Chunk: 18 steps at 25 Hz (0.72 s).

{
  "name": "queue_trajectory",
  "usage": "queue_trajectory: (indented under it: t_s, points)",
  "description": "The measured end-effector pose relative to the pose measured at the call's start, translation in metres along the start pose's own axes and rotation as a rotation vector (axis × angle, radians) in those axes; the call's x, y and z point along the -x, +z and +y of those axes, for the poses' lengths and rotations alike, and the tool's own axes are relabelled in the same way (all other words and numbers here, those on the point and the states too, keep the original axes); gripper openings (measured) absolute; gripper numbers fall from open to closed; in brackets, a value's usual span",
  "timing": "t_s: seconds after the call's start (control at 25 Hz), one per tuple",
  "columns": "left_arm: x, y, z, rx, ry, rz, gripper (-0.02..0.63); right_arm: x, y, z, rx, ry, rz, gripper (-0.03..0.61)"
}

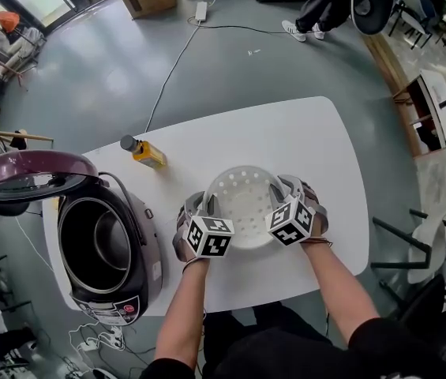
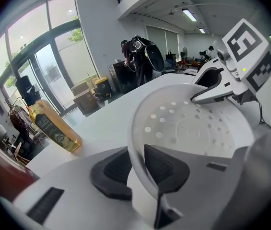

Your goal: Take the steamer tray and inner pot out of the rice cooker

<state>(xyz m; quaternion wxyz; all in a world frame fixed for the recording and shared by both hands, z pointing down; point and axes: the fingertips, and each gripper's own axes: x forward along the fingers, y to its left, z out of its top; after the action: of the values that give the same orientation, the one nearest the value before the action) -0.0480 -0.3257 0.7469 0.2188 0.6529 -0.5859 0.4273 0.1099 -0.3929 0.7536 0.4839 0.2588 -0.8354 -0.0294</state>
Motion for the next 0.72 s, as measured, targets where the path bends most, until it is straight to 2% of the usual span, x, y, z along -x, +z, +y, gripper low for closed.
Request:
queue_trajectory:
  t_s: [0.16, 0.24, 0.32, 0.44, 0.6, 0.72]
  points:
    - [-0.006, -0.006, 0.004, 0.002, 0.029, -0.005, 0.104, -0.006, 0.0, 0.001, 0.026, -0.033, -0.012, 0.112]
    - [-0.004, -0.003, 0.007, 0.005, 0.058, -0.025, 0.144, -0.004, 0.003, -0.002, 0.04, -0.055, -0.036, 0.121]
    - [0.002, 0.004, 0.01, 0.025, 0.072, -0.067, 0.206, 0.004, 0.009, -0.007, 0.025, -0.065, -0.068, 0.126]
    - [0.019, 0.016, 0.014, 0.049, 0.079, -0.12, 0.241, 0.023, 0.022, -0.014, -0.033, -0.068, -0.121, 0.126]
    - [0.058, 0.037, 0.019, 0.086, 0.08, -0.202, 0.241, 0.06, 0.05, -0.025, -0.078, -0.093, -0.207, 0.126]
    - [0.099, 0.058, 0.02, 0.128, 0.07, -0.284, 0.205, 0.1, 0.078, -0.031, -0.091, -0.11, -0.294, 0.124]
